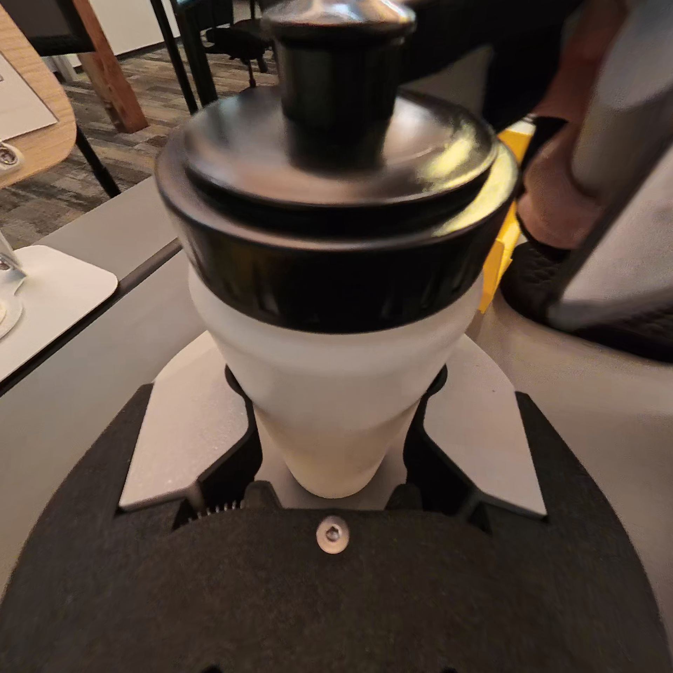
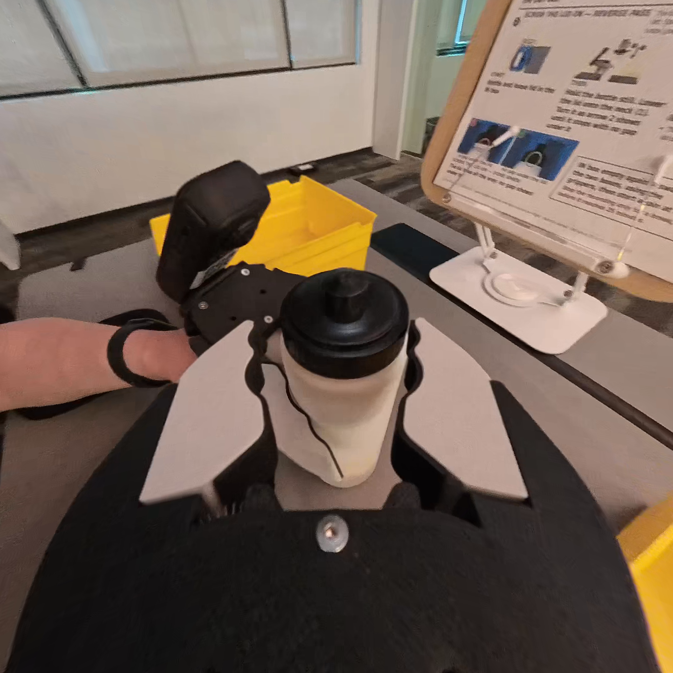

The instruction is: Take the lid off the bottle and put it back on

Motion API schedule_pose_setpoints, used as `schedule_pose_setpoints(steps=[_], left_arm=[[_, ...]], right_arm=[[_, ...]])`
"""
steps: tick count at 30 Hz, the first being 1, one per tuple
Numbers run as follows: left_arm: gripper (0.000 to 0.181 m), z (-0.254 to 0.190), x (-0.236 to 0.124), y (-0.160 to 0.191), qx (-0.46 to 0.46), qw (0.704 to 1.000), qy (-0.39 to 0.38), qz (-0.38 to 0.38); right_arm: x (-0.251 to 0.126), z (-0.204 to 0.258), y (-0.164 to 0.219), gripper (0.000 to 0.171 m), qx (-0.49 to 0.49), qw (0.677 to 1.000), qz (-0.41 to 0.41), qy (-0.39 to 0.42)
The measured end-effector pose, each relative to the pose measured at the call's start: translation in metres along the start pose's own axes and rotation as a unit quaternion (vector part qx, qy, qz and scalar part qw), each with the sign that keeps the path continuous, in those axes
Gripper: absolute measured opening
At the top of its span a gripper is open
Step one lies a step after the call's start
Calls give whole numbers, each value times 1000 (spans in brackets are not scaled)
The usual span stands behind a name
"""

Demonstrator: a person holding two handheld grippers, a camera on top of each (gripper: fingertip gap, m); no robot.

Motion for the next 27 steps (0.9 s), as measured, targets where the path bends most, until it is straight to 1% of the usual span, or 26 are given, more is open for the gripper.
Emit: schedule_pose_setpoints(steps=[1, 3, 5, 7, 8, 10, 13, 15, 16, 17, 18, 20, 22, 25, 26, 27], left_arm=[[99, -1, 1, 0, 5, 1000, 8, 0], [99, -2, 1, 0, 9, 1000, 13, 1], [100, -2, 1, 0, 9, 1000, 15, 2], [99, -1, 1, 0, 6, 1000, 13, 2], [99, 0, 0, 0, 3, 1000, 7, 1], [99, 2, 0, 0, -8, 1000, -15, -1], [99, 3, 0, -1, -18, 999, -45, 2], [99, 1, 0, -1, -16, 999, -50, 3], [99, 1, 0, -1, -14, 999, -46, 4], [99, 1, -1, 0, -12, 999, -39, 3], [99, 2, -1, 0, -9, 999, -30, 1], [99, 2, -1, 0, -5, 1000, -9, -1], [99, 1, 0, 0, 5, 1000, 10, -2], [99, -1, 1, 0, 13, 1000, 25, -3], [99, -1, 1, 0, 12, 1000, 24, -3], [99, -1, 1, 0, 13, 1000, 26, -2]], right_arm=[[0, -6, -2, 77, 2, 1000, -3, -26], [1, -13, -3, 70, -4, 997, 5, -74], [5, -16, -1, 69, -7, 995, 32, -99], [7, -16, -1, 68, -21, 994, 28, -99], [7, -15, -1, 68, -21, 995, 26, -89], [9, -11, 1, 68, 0, 999, 13, -43], [8, 3, 5, 68, 57, 995, -24, 81], [7, 13, 7, 68, 51, 986, -43, 156], [7, 16, 8, 68, 46, 984, -43, 169], [7, 16, 8, 68, 34, 985, -43, 166], [7, 15, 8, 69, 20, 989, -39, 144], [5, 9, 6, 76, 12, 997, -40, 66], [1, -1, 1, 77, 14, 999, -45, -6], [3, -11, -3, 74, 12, 997, -21, -69], [4, -10, -3, 80, 9, 996, -11, -91], [6, -10, -3, 79, 1, 995, -2, -98]])
Point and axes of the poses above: each gripper's, where its closed fingertips meet, x out along the fingers, y out of its underside, z = x × y across the jaws, the point moved 7 cm from there along -x, back along the fingers, and after that the axes turned 13 degrees about y, right-handed, at the moved point
